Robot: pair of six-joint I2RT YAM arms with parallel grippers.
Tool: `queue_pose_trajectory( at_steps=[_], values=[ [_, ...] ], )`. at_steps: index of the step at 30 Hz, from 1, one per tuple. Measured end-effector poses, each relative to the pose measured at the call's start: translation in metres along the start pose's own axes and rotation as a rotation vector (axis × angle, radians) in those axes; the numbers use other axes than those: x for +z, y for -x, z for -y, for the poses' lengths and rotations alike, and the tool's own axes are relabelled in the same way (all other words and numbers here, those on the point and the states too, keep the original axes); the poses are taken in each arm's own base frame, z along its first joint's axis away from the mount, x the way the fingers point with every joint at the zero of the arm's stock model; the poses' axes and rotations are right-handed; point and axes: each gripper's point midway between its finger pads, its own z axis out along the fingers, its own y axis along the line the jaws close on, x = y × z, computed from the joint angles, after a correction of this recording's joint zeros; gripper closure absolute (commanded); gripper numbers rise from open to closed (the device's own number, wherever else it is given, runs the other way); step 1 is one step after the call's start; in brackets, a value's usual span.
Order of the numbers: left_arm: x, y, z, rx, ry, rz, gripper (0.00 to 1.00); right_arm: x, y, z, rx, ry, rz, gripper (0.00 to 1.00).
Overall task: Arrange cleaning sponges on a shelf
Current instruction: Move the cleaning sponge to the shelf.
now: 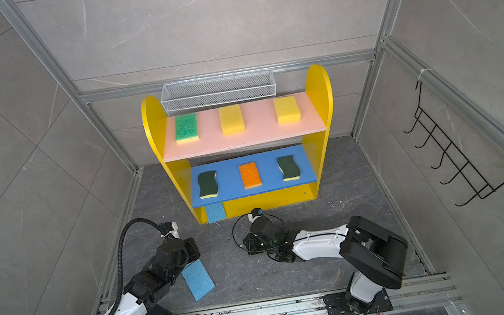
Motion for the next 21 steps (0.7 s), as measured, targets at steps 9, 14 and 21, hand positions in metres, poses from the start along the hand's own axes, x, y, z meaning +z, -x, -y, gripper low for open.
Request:
queue_pose_trajectory(
  at_steps=[9, 14, 21],
  values=[
    [0.005, 0.003, -0.019, -0.083, 0.003, -0.071, 0.95, 0.041, 0.009, -0.041, 0.121, 0.092, 0.079, 0.88],
    [0.009, 0.002, -0.023, -0.128, -0.023, -0.109, 0.95, 0.058, 0.018, -0.053, 0.181, 0.119, 0.136, 0.88],
    [0.013, 0.004, -0.017, -0.134, -0.062, -0.139, 0.95, 0.089, 0.024, -0.049, 0.252, 0.129, 0.188, 0.88]
  ],
)
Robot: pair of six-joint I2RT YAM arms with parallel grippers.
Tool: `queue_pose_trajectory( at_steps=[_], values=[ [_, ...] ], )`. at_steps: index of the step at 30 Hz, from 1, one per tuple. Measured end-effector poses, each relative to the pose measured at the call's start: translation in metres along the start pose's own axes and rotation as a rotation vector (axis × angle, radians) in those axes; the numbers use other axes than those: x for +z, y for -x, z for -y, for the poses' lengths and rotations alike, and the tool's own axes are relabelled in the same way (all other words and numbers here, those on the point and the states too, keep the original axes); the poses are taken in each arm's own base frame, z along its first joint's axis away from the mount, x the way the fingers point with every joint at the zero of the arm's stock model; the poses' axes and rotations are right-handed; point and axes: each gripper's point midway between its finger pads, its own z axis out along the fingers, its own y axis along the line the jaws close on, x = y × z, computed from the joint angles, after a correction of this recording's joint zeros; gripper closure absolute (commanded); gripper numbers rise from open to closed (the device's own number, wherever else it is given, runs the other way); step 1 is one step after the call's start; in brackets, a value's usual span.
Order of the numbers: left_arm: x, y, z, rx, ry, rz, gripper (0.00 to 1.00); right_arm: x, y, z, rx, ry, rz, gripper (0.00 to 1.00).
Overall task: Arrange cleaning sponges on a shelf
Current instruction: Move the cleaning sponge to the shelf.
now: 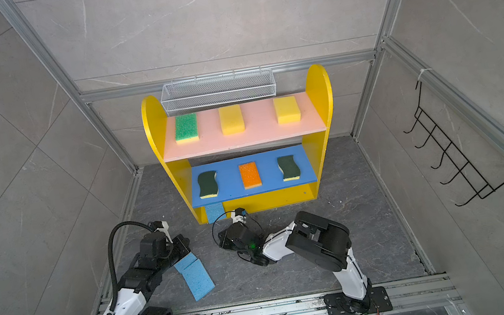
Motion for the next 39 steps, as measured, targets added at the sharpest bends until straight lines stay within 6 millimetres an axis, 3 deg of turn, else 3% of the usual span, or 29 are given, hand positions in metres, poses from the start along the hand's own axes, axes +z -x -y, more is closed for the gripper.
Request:
queue_pose_trajectory(
  at_steps=[12, 22, 39],
  values=[
    [0.001, 0.008, 0.005, -0.009, -0.033, 0.008, 0.95, 0.028, 0.010, -0.011, 0.018, 0.021, 0.047, 0.87],
    [0.001, 0.011, 0.002, -0.011, -0.025, 0.019, 0.96, 0.042, 0.026, 0.014, 0.036, -0.023, 0.075, 0.88],
    [0.001, 0.017, 0.004, -0.005, -0.035, 0.038, 0.98, 0.060, 0.030, 0.010, 0.041, -0.006, 0.091, 0.88]
  ],
)
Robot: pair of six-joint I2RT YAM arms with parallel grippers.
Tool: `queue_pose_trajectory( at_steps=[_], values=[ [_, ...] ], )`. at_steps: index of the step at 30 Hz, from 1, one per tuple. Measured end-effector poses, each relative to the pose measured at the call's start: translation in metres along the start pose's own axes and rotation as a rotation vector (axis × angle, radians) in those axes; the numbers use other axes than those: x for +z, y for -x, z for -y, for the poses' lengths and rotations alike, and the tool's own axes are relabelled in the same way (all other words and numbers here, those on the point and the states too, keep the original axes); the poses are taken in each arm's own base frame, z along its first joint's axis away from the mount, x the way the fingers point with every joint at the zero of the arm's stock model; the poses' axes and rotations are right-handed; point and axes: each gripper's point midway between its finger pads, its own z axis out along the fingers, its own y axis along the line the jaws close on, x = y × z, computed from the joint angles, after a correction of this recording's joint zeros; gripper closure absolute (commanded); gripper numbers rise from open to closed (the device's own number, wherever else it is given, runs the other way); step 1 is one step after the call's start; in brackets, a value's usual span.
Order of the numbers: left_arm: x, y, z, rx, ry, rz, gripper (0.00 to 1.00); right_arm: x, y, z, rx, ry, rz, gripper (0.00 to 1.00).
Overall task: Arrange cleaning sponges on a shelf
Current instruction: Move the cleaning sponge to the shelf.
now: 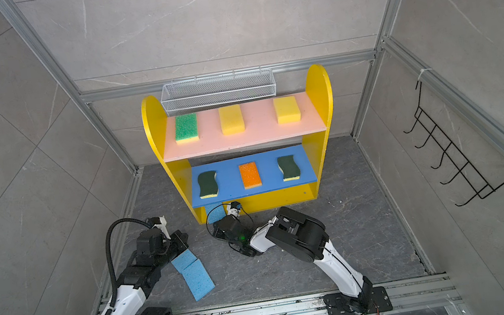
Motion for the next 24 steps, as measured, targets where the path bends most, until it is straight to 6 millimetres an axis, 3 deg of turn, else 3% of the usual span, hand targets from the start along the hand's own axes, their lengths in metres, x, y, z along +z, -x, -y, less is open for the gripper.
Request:
queue_pose_trajectory(
  at_steps=[10, 24],
  values=[
    [0.001, 0.001, 0.000, -0.001, -0.001, 0.002, 0.99, 0.007, 0.005, -0.018, -0.006, 0.041, 0.005, 0.87],
    [0.001, 0.002, 0.001, 0.001, -0.004, 0.006, 1.00, 0.022, 0.007, -0.017, -0.003, 0.052, -0.003, 0.87]
  ],
)
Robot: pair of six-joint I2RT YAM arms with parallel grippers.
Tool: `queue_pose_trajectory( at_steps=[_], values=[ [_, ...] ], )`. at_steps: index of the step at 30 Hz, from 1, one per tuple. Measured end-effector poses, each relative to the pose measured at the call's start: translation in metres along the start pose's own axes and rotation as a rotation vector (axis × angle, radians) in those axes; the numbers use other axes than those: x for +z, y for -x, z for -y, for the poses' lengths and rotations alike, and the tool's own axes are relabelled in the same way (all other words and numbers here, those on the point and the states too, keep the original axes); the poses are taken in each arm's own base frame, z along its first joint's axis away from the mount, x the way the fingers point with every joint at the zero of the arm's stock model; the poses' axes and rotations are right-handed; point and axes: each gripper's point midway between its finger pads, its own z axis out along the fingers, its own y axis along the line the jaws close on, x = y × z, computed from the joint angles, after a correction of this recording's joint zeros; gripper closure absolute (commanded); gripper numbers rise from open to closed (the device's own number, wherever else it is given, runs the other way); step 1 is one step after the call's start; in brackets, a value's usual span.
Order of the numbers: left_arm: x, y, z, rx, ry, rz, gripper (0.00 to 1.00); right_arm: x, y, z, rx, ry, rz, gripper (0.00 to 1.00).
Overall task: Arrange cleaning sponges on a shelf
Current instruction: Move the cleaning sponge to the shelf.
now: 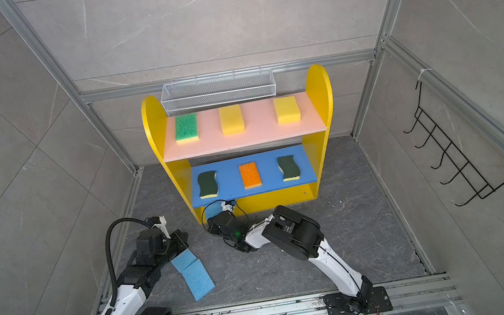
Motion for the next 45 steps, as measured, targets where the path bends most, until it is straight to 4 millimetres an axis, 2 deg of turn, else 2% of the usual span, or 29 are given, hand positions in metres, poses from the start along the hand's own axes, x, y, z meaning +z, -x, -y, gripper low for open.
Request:
queue_pose_trajectory(
  at_steps=[9, 19, 32, 45],
  values=[
    [0.001, -0.001, -0.001, 0.000, 0.001, -0.001, 1.00, 0.000, 0.001, -0.001, -0.004, -0.001, 0.001, 0.87],
    [0.000, 0.000, 0.000, 0.001, -0.003, 0.005, 1.00, 0.002, 0.011, -0.001, -0.001, 0.000, 0.018, 0.87],
    [-0.001, 0.000, 0.000, 0.002, -0.006, 0.009, 1.00, 0.007, 0.011, 0.002, -0.009, -0.008, 0.017, 0.87],
    [0.000, 0.000, 0.000, 0.001, -0.004, 0.007, 1.00, 0.010, 0.025, 0.005, -0.011, -0.020, 0.035, 0.88]
  ],
)
